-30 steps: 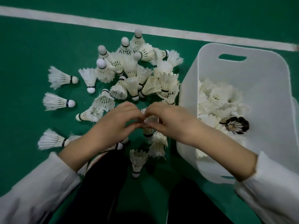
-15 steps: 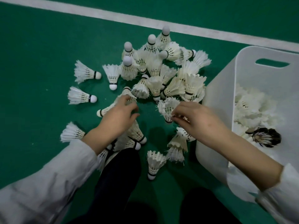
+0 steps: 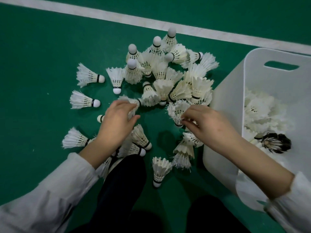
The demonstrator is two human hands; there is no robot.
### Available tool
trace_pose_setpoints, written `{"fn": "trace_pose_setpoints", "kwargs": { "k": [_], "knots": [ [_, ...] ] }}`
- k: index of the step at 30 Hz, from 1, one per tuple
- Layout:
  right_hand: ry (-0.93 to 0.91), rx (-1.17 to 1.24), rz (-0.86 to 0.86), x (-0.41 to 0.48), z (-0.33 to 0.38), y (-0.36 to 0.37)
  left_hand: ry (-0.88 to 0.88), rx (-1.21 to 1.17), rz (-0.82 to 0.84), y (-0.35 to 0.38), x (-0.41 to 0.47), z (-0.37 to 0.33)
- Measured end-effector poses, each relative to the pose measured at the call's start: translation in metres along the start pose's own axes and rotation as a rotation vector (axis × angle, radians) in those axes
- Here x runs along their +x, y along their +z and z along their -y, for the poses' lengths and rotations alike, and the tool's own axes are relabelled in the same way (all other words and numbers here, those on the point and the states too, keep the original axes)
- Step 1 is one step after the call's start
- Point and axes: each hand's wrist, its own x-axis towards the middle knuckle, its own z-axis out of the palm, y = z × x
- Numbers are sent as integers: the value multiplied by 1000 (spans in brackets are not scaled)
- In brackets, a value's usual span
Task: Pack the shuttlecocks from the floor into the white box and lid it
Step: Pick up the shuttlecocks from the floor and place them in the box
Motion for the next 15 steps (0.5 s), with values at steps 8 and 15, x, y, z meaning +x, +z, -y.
{"fn": "trace_pose_setpoints", "kwargs": {
  "k": [8,15],
  "knots": [
    [11,17,-18,-2,-1,0,-27,-256,-41,-9,8,-9],
    [12,25,-16,-2,-1,0,-106,-58,107,-19,20,2]
  ]
}}
